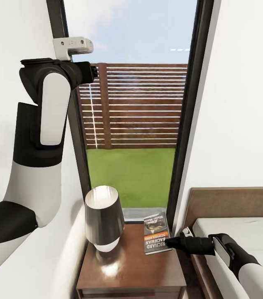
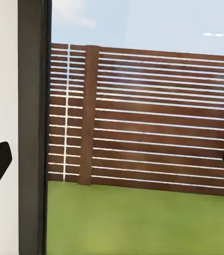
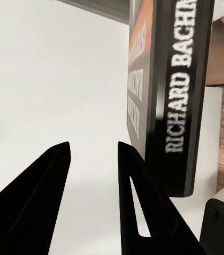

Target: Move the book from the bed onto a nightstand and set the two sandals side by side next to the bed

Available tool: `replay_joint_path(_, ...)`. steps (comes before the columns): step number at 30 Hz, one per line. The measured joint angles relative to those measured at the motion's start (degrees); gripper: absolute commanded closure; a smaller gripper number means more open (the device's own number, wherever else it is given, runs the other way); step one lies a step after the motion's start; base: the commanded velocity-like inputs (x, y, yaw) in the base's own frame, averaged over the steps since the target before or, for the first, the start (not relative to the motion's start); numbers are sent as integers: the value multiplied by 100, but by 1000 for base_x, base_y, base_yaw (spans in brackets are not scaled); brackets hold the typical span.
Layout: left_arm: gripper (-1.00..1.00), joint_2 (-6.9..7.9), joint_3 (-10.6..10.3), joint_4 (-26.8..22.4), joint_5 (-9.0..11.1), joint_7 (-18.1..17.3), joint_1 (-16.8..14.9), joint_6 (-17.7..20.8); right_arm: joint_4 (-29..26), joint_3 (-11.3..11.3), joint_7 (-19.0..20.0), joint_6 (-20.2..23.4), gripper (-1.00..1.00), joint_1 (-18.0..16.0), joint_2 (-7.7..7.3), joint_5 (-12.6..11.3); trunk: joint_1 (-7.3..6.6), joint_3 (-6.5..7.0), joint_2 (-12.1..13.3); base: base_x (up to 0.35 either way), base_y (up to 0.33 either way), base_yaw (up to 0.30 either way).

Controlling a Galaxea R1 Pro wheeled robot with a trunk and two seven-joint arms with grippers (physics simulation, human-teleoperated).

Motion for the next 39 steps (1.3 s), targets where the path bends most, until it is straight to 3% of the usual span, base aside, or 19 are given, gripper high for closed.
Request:
replay_joint_path(13,-100,2,-6,-2,-2,5,0,0,-3,1,-2,-3,100,0,4,6,0,0,0,83,0,0)
replay_joint_path(23,-100,-1,-161,-2,-5,6,0,0,-4,-2,-2,-3,100,0,-4,7,0,0,0,36,0,0)
replay_joint_path(39,-100,-2,-205,-2,-6,7,0,0,-4,-2,-2,-4,100,0,7,8,0,0,0,177,0,0)
